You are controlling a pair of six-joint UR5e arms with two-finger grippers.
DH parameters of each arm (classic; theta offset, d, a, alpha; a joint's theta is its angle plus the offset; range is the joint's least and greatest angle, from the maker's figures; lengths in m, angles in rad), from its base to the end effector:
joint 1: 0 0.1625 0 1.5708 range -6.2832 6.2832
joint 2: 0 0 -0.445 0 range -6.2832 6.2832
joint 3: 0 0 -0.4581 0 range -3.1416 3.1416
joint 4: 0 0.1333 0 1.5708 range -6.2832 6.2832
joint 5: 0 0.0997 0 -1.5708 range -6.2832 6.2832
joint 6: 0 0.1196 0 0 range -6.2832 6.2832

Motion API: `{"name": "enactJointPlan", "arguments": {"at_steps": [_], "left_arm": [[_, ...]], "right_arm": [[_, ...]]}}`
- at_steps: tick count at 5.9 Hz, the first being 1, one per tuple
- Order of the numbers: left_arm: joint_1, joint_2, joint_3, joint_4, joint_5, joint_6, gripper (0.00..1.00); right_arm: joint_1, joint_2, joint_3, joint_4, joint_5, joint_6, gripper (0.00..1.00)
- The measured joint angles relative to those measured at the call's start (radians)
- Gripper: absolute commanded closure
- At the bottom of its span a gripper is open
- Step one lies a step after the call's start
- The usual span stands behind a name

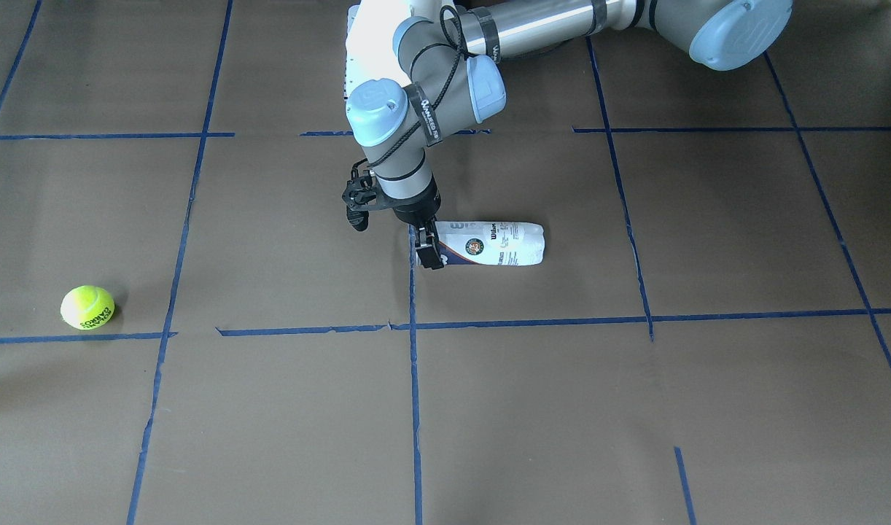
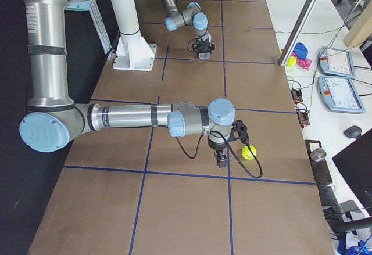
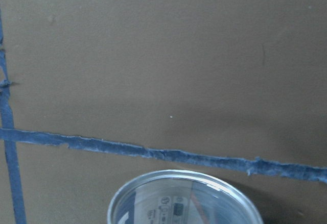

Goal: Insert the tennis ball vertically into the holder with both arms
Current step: 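Close the left gripper around the clear can's body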

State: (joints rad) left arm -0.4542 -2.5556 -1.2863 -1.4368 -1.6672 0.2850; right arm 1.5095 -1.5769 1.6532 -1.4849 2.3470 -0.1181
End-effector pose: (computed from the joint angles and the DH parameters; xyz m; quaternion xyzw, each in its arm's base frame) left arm 0.7275 -0.4907 0.1603 0.2366 0.1550 0.6287 0.7244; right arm 0.0147 -0.5682 0.6407 0.0857 -0.3749 -0.1132 0.9161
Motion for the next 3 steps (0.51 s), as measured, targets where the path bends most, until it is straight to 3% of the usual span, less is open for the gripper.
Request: {"name": "enactJointPlan", "arguments": {"at_steps": [3], "left_arm": [[-0.057, -0.005, -0.062, 0.005, -0.107, -0.003, 0.23]], "right_arm": [[0.000, 0.000, 0.000, 0.000, 0.000, 0.000, 0.00]]}}
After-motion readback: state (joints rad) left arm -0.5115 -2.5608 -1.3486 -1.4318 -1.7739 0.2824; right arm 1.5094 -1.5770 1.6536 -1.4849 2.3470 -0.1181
